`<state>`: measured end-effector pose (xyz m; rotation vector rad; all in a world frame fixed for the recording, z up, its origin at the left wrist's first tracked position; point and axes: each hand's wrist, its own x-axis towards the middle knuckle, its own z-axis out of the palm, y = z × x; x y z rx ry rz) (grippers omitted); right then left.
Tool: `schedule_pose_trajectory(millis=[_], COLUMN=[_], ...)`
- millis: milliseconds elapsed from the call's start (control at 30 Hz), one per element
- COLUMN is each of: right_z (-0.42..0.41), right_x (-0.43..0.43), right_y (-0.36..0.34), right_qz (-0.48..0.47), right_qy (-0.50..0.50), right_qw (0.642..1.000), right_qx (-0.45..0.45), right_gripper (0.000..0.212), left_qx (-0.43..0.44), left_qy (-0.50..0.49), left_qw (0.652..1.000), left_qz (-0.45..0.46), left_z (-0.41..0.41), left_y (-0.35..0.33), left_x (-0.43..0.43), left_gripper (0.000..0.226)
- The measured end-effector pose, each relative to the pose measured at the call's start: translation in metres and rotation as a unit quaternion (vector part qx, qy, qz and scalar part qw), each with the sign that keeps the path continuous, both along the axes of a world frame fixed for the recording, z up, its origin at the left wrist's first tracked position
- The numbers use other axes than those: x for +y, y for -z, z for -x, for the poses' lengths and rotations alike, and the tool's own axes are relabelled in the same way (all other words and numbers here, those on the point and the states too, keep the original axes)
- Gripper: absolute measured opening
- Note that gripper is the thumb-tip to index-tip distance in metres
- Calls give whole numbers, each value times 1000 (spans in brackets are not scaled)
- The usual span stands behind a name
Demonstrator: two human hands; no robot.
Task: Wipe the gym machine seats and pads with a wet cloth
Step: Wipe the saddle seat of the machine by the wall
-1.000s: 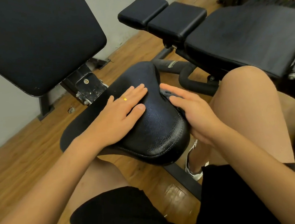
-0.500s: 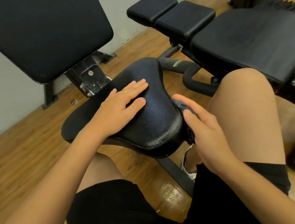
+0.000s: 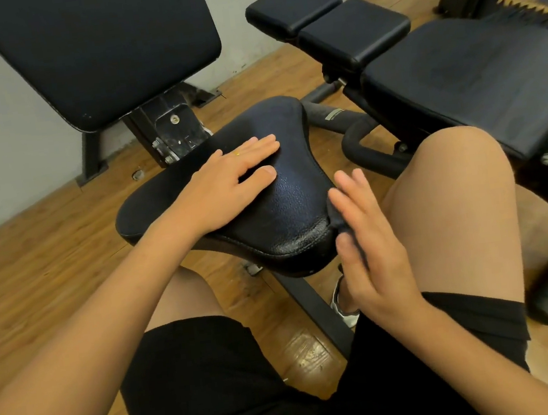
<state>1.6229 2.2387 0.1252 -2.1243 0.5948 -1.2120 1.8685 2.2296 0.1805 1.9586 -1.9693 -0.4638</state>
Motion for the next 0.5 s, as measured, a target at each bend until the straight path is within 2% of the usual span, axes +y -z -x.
schedule_pose_trajectory(millis=[100, 200, 267, 367, 433, 500], right_z=[9, 22, 25, 9, -10, -30], right_x=[-18, -38, -51, -49, -34, -16], right_y=[-7, -16, -26, -47, -61, -68], right_qz=[194, 348, 434, 494, 531, 538], right_qy=[-71, -138, -155, -237, -275, -266], right_qw=[973, 899, 850, 784, 729, 703], right_qx=[108, 227, 256, 292, 333, 381], right_gripper=[43, 56, 61, 47, 47, 50], left_qx=[4, -78, -115, -29, -25, -20], left_qy=[-46, -132, -195, -226, -192, -176], left_qw=[999, 988, 974, 973, 981, 984], left_qz=[26, 20, -17, -37, -10, 11], left_z=[-3, -38, -76, -104, -101, -98], left_y=[4, 1, 4, 20, 27, 26], left_x=[5, 10, 20, 41, 45, 45], left_gripper=[51, 50, 48, 43, 43, 43])
